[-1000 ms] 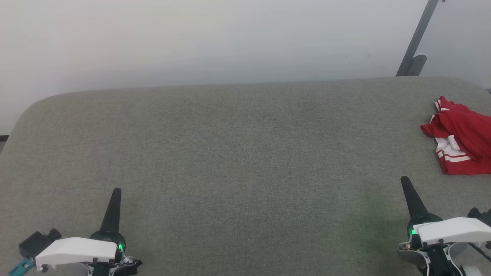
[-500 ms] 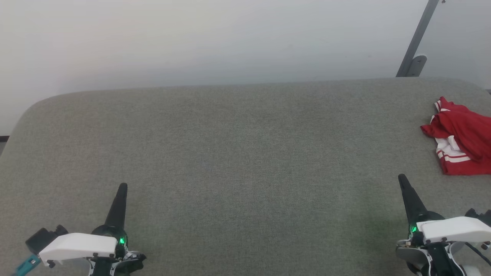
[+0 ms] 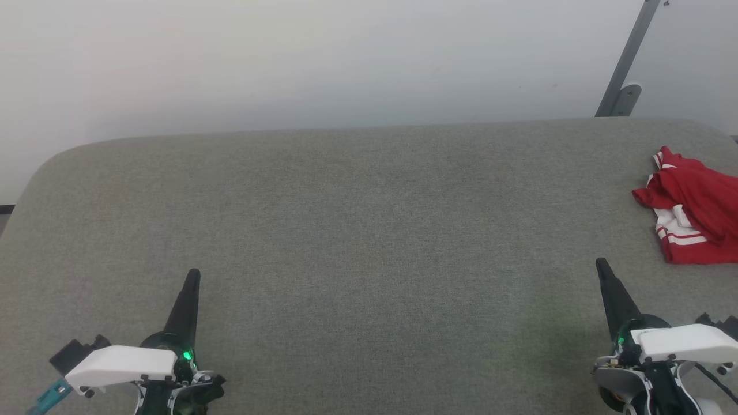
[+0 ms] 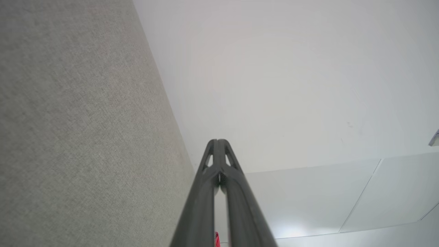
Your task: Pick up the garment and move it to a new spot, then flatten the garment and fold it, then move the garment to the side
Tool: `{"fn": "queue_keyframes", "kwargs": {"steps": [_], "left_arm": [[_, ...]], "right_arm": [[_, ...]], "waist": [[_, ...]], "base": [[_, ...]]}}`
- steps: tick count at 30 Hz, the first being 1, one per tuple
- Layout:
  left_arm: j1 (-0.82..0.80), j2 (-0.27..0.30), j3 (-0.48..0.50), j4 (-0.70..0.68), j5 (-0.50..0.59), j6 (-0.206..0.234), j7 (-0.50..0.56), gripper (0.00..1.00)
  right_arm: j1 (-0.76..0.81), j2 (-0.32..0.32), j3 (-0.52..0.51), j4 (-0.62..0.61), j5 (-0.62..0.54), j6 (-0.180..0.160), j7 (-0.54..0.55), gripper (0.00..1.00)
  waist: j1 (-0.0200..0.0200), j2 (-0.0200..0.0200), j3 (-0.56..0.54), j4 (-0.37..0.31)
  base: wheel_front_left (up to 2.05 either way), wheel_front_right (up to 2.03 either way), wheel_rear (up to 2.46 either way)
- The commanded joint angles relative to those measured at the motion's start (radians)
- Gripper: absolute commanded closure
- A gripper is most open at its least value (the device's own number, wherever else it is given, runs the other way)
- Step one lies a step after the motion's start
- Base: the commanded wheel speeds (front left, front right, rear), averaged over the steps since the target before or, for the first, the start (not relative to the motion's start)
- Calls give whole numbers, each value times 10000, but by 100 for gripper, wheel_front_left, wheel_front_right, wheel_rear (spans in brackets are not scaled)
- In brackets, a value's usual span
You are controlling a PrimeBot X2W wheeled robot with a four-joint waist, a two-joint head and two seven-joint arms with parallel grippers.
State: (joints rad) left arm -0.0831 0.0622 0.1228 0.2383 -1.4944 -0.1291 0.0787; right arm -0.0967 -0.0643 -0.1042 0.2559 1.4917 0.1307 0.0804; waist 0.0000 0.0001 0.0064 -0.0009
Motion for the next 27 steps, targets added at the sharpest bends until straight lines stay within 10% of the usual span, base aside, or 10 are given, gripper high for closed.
{"fn": "queue_keyframes", "kwargs": {"steps": [1,27], "left_arm": [[-175,7,-19,-3,-199,-24,104,100],[-316,-143,-93,74,-1197,-28,380,100]], "right_arm": [[-134,28,-42,-101,201,1,77,100],[-142,169,-113,-132,1229,0,371,100]], "waist": [[0,-1,-2,1],[0,-1,-33,9]], "base": [[0,0,0],[0,0,0]]}}
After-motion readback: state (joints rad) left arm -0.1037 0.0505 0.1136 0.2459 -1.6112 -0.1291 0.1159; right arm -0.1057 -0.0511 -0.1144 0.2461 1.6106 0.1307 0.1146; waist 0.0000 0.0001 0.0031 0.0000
